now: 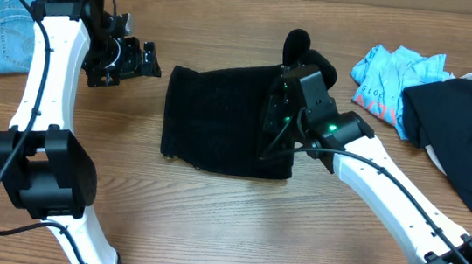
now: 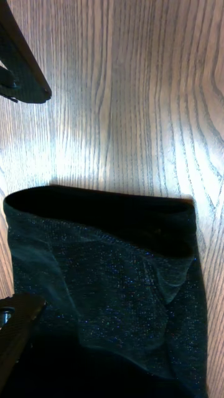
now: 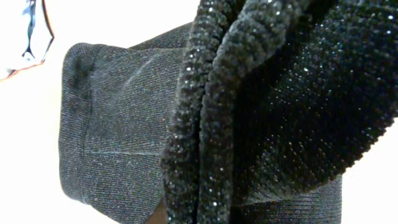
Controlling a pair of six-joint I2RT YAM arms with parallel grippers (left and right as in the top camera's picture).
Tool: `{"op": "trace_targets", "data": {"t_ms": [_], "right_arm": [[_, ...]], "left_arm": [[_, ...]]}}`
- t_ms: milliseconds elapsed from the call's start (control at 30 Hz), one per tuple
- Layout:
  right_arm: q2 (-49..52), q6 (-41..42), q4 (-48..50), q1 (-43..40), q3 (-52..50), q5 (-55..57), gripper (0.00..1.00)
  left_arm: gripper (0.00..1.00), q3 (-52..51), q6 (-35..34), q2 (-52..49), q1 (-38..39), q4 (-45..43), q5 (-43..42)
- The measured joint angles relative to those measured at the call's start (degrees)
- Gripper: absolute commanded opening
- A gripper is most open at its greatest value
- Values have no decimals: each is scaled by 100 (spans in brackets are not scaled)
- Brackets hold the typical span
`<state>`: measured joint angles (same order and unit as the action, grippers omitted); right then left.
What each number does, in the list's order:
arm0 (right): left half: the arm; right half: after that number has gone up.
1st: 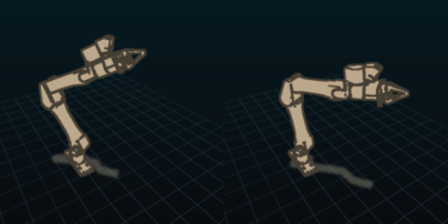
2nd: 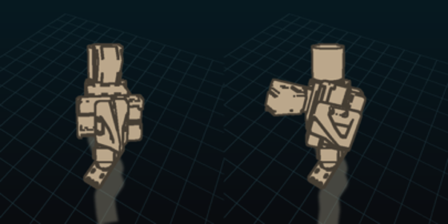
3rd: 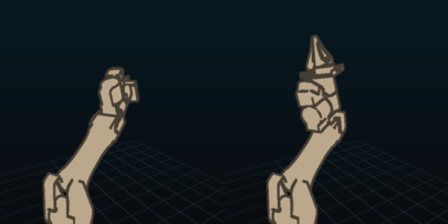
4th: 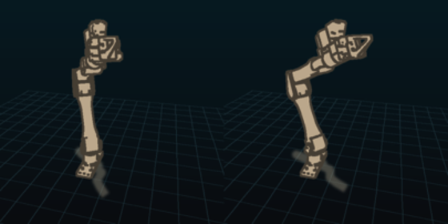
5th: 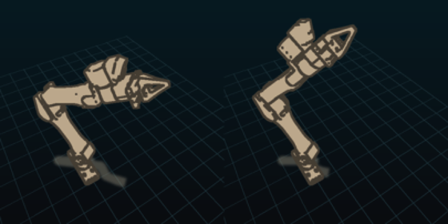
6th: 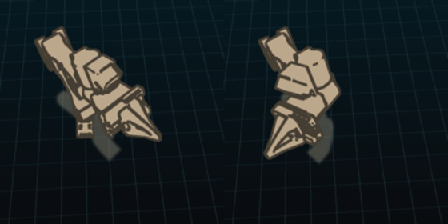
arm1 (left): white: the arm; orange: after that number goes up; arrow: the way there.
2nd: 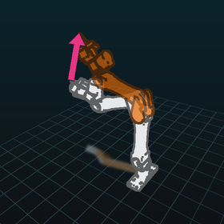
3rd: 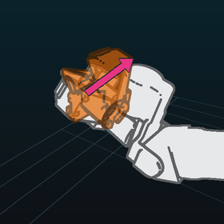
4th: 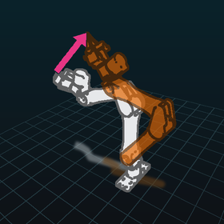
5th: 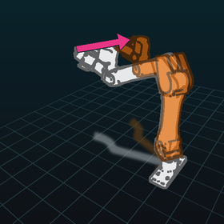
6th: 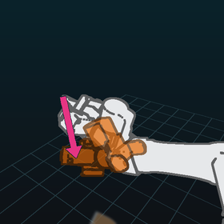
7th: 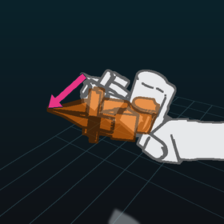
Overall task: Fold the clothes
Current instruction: 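Fold the sweater's right half leftward over the left half with right gripper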
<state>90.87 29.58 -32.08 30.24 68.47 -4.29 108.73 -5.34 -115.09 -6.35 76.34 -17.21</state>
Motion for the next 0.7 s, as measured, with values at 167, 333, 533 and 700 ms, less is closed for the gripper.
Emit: {"op": "trace_targets", "data": {"t_ms": [167, 333, 533, 700], "right_arm": [[0, -114, 79, 334, 0, -151, 7], [22, -122, -39, 431, 0, -227, 6], [256, -129, 205, 684, 4, -461, 4], [258, 20, 254, 885, 66, -494, 11]], "left_arm": [[100, 0, 2, 0, 0, -2, 0], [100, 0, 2, 0, 0, 0, 0], [100, 0, 4, 0, 0, 0, 0], [100, 0, 70, 0, 0, 0, 0]]}}
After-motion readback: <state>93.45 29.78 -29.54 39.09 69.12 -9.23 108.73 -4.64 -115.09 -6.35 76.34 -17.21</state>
